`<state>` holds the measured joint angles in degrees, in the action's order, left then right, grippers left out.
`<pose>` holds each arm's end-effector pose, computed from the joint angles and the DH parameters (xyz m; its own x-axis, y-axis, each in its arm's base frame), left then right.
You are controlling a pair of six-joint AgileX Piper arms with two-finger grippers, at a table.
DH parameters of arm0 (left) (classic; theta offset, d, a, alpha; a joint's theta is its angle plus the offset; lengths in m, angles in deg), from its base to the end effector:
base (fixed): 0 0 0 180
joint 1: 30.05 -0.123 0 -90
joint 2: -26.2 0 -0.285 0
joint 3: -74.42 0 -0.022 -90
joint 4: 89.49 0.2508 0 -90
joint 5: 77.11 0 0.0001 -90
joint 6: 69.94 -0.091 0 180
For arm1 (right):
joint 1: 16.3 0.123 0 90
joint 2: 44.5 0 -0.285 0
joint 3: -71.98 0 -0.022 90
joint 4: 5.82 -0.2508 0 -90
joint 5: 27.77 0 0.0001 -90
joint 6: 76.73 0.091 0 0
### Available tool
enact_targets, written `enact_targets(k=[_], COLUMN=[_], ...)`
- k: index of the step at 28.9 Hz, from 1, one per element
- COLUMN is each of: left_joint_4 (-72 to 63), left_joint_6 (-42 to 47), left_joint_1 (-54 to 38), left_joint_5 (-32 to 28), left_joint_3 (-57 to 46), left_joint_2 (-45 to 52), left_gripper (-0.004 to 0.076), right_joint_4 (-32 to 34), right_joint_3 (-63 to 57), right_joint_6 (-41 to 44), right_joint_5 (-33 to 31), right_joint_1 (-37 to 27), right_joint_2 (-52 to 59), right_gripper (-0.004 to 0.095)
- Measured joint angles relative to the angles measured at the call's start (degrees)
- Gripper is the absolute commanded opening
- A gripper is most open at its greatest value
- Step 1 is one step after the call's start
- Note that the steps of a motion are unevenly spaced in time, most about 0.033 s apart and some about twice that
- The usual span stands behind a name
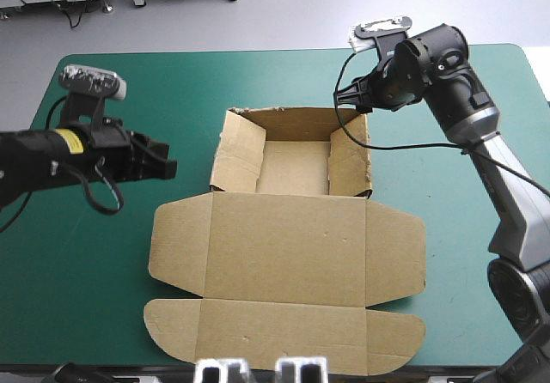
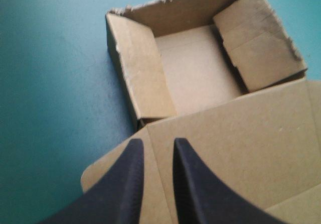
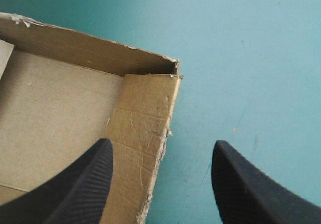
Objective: Fold the box
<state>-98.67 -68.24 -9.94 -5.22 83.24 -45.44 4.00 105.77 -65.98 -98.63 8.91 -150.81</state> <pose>0.1712 -0.0774 0.4645 -0.6912 0.1691 -0.7026 0.3875 0.9074 -0.1628 0.3378 0.1428 0.4210 -0.7609 -0.2158 -0.6119 -0.2355 0.9706 -0.0494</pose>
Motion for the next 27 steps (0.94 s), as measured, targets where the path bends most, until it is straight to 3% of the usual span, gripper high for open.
enact_targets(k=[8, 17, 19, 23, 27], left_joint_4=[4.3, 11.9, 12.0, 12.5, 13.0], left_joint_6=[0.0, 0.0, -0.1, -0.2, -0.2], left_joint_1=[0.0, 0.0, 0.0, 0.0, 0.0], left_joint_5=[0.0, 0.0, 0.0, 0.0, 0.0], left_joint_3=[-17.3, -24.1, -24.6, -26.0, -27.8], left_joint_2=[13.1, 22.7, 24.5, 28.6, 30.9], left_gripper=[0.0066, 0.0066, 0.0066, 0.0066, 0.0066], right_joint_4=[-0.2, -2.7, -3.8, -4.4, -1.9], right_joint_3=[-5.2, -12.4, -12.7, -12.9, -12.0], right_joint_6=[2.5, 5.6, 4.9, 1.9, 1.5], right_joint_5=[0.1, 0.1, 0.1, 0.4, 0.7], right_joint_1=[0.0, 0.0, 0.0, 0.0, 0.0], right_joint_2=[-4.0, -7.8, -9.0, -11.0, -10.9], right_gripper=[0.0537, 0.0532, 0.0436, -0.0014, -0.0018])
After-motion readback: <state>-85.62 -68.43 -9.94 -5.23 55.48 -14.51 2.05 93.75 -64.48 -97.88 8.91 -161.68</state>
